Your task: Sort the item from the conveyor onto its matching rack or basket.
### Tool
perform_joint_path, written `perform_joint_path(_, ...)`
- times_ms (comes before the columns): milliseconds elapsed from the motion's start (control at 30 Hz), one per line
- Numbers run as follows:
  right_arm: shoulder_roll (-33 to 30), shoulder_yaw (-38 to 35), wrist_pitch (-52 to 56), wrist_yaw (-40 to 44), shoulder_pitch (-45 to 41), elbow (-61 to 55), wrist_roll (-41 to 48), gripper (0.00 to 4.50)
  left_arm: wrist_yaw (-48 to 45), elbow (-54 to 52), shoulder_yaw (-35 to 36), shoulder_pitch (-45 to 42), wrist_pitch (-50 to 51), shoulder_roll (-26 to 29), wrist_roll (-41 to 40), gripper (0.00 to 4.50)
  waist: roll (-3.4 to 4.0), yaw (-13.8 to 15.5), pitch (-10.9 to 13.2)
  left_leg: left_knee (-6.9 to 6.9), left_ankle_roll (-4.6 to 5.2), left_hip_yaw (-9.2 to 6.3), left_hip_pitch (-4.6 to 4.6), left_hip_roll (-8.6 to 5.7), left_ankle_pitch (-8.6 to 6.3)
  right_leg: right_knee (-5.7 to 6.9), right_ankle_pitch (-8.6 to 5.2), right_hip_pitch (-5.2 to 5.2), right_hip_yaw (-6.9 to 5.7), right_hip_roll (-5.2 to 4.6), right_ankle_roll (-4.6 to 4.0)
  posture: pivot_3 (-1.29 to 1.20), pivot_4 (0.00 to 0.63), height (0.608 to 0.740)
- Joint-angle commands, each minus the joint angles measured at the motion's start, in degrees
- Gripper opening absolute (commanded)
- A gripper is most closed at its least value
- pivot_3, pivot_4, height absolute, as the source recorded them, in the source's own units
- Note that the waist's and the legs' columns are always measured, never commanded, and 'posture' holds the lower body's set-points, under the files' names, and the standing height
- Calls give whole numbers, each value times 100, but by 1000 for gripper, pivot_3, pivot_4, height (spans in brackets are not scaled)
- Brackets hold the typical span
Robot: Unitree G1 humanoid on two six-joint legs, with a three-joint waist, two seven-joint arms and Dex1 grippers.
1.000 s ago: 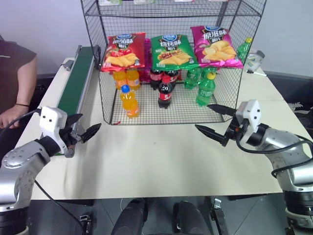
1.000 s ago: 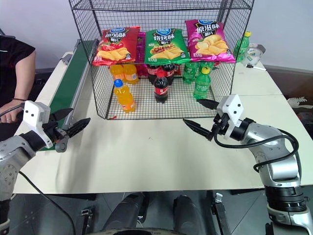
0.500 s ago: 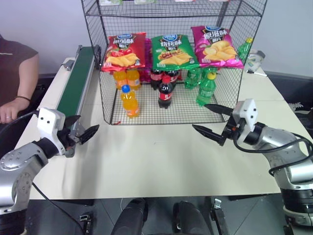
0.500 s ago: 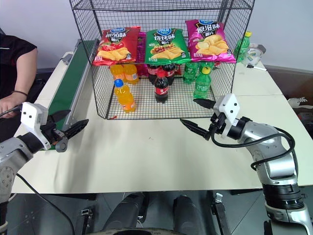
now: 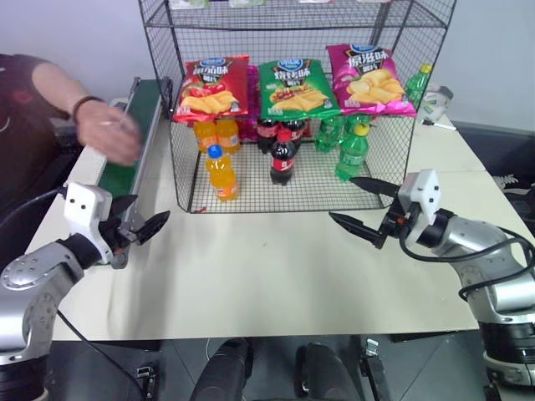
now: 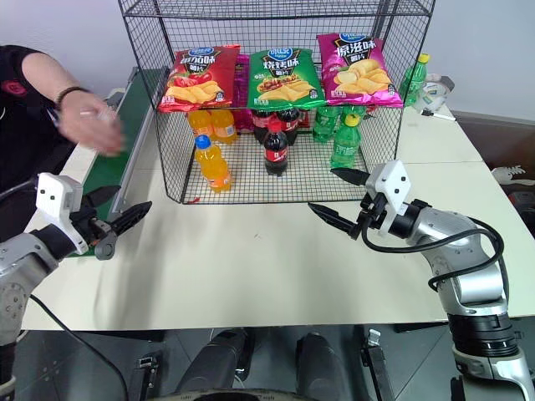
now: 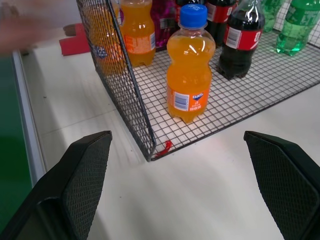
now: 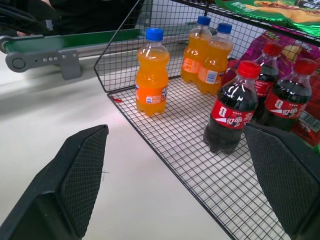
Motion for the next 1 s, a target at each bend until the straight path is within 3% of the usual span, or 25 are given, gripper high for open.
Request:
perform_joint_path(33, 63, -109, -161, -2, 5, -49, 15, 4500, 60, -19, 32, -126, -129, -1, 75, 4431, 0, 1, 0, 0, 0, 0, 0, 0, 0, 0, 0, 0, 0, 0, 0, 0, 150, 740)
perform_joint_path(1000, 284, 178, -58, 64, -345, 26, -52, 4500, 484, -365, 425, 100, 153, -196, -112, 4431, 1, -1, 1, -1, 0, 0, 0, 0, 0, 0, 0, -1, 0, 0, 0, 0, 150, 740)
